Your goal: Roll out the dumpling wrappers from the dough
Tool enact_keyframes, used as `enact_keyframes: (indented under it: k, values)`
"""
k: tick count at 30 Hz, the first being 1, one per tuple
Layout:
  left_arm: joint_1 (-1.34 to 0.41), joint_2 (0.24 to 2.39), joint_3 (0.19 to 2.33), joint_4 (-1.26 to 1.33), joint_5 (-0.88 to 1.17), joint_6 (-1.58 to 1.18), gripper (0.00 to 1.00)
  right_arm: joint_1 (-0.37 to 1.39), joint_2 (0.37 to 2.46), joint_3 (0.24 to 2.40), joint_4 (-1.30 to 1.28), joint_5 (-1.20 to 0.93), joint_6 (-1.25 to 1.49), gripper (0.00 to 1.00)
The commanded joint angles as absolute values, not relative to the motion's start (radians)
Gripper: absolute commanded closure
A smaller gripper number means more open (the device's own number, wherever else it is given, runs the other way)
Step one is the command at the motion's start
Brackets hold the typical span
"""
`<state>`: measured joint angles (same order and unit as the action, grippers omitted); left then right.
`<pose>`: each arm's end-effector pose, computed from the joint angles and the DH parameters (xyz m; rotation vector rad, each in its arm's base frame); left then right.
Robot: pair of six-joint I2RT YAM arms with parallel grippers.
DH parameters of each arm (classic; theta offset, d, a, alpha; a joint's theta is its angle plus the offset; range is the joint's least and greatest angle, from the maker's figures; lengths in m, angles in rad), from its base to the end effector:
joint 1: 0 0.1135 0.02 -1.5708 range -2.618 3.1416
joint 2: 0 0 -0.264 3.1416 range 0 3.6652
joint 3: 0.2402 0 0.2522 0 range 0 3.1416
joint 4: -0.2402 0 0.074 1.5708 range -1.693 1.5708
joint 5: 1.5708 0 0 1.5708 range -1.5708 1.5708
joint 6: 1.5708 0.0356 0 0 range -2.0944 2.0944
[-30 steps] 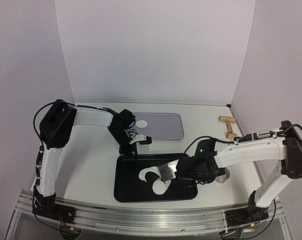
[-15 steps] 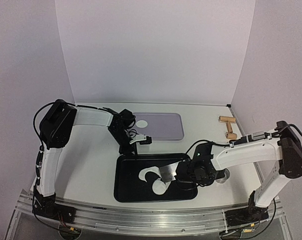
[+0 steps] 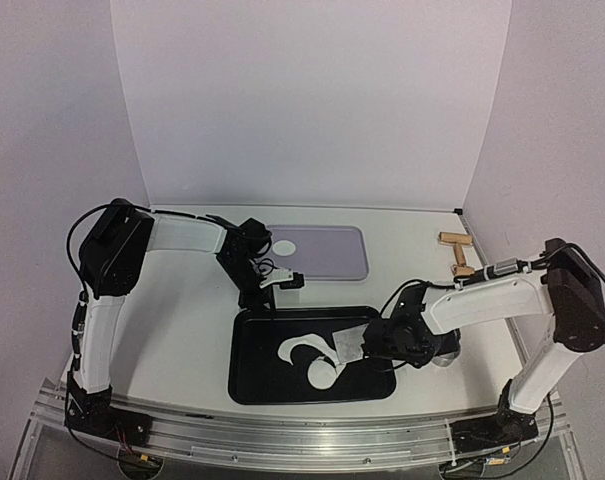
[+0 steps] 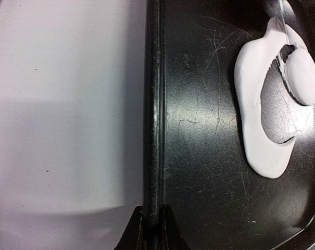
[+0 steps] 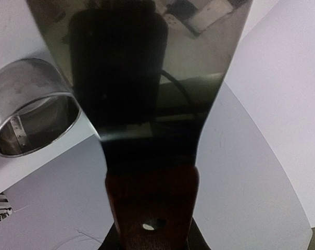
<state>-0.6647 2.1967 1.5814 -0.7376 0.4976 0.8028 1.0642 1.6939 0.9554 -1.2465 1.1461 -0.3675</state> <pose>0.3296 -0.2799 0.1323 1.9412 2.0361 -0.6915 0.1440 0.1926 0.1738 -1.9366 1.6992 -1.7315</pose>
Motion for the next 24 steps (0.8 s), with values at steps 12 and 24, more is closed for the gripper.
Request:
enact_keyframes:
  k: [12,24]
  values:
    - [-0.662,2.151,1.56,-0.676,0.399,0.832,1.0,1.014,1.616,1.022,-1.331,1.216,-0.46,1.0]
    - [-0.663,2.16,1.564,-0.67,0.407,0.824,1.0,1.188,1.541,0.997,-1.394,1.111,-0.486,1.0]
